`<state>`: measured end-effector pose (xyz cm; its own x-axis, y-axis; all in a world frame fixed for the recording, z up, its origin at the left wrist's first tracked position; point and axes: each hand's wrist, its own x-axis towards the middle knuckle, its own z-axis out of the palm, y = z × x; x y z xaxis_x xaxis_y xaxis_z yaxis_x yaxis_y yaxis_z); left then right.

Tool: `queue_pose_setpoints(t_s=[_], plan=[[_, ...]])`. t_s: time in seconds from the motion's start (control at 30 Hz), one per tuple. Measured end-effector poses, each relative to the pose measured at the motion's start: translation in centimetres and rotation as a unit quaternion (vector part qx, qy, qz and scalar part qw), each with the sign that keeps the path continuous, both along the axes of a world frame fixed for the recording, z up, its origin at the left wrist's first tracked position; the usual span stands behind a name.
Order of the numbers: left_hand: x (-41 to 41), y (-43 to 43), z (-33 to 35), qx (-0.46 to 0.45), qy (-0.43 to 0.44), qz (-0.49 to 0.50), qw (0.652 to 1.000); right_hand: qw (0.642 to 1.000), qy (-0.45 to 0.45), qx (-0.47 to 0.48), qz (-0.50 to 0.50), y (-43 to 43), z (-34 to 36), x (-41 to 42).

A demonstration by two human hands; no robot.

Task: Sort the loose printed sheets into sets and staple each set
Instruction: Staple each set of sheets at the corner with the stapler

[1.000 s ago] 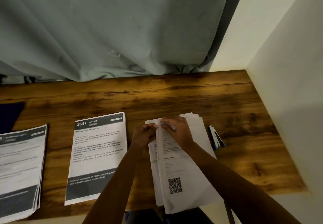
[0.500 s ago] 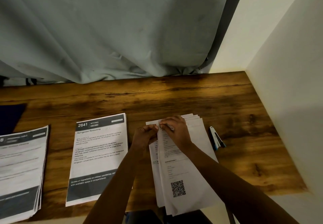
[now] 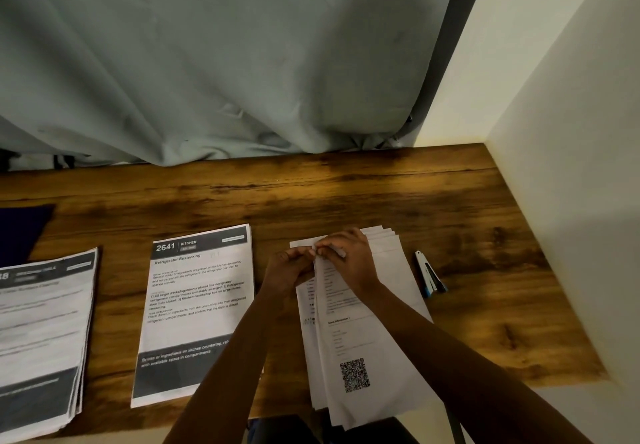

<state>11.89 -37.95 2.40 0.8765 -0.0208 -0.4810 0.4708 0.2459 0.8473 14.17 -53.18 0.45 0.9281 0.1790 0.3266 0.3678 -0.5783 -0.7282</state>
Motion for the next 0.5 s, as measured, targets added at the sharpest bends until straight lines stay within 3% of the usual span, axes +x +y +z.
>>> queue_pose_setpoints(t_s=[0.13, 0.5], plan=[[0.03, -0.02, 0.09, -0.036, 0.016, 0.001, 0.999, 1.0, -0.026, -0.007, -0.013, 0.08, 0.05, -0.21], [-0.11, 0.01, 0.66, -0.029, 0.008, -0.005, 1.0, 1.0, -0.017, 0.005, 0.001, 0.42, 0.61, -0.02]])
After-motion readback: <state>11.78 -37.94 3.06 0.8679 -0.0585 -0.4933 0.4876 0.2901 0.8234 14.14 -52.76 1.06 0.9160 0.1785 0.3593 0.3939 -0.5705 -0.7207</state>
